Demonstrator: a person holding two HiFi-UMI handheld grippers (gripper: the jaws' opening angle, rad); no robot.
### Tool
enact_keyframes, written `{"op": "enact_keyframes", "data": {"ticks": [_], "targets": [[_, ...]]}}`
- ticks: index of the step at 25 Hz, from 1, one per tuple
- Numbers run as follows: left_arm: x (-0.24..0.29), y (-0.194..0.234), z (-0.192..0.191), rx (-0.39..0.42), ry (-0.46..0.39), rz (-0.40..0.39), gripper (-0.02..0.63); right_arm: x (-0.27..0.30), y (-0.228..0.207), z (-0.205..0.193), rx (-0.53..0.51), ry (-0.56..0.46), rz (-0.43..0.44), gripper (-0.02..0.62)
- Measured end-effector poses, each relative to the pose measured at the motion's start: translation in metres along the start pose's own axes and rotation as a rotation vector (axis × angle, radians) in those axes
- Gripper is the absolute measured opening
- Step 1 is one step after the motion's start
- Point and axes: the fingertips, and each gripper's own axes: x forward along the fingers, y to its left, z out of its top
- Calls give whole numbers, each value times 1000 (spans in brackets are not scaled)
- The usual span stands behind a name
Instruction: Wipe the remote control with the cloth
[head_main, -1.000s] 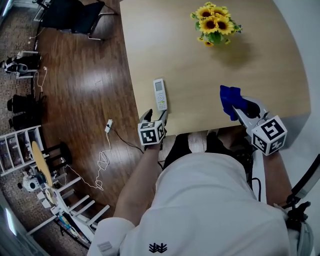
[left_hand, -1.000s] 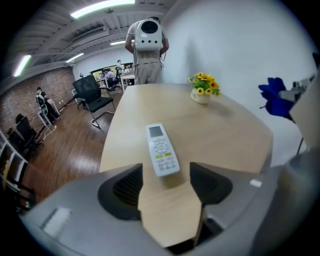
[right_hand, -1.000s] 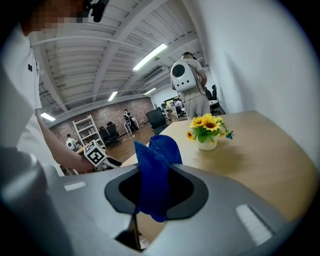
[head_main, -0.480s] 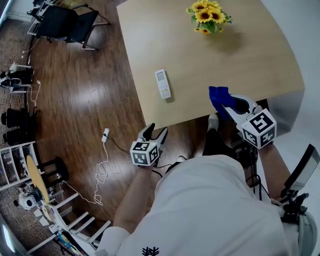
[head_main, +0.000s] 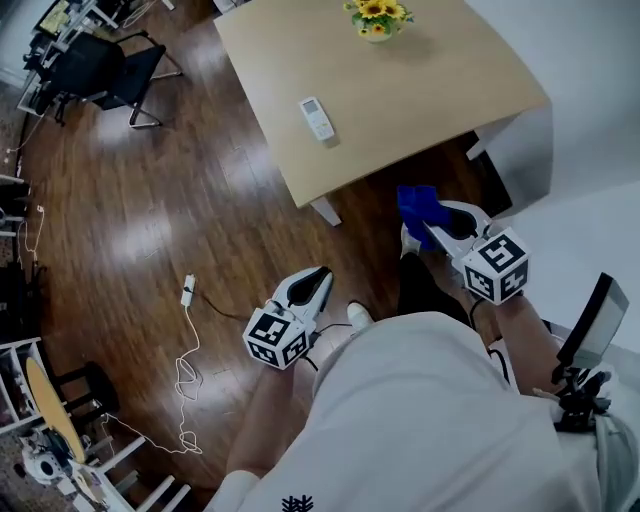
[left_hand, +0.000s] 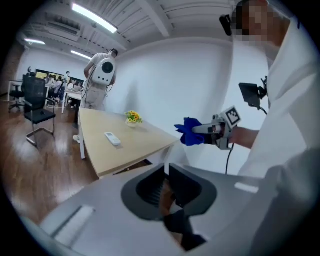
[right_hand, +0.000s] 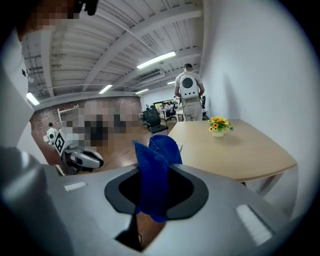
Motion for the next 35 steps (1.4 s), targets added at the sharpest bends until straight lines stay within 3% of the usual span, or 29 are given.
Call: {"op": "enact_keyframes", "data": {"ticks": [3, 9, 15, 20, 25, 35], "targets": [[-28, -11, 3, -28, -43, 14, 21, -24, 19, -1, -52, 18, -10, 84], [-51, -14, -10, -69, -94, 132, 21, -45, 35, 1, -107, -6, -6, 84], [-41, -62, 7, -96, -111, 128, 21, -81, 39, 7, -134, -40, 26, 84], [-3, -102, 37, -141, -184, 94, 21, -119, 16, -10, -97, -44, 47, 84], [25, -150, 48, -109, -156, 38, 21, -142, -2, -28, -78, -54, 51, 84], [15, -159, 32, -88, -93, 58, 21, -140, 8, -24, -93, -71, 83, 84]]}}
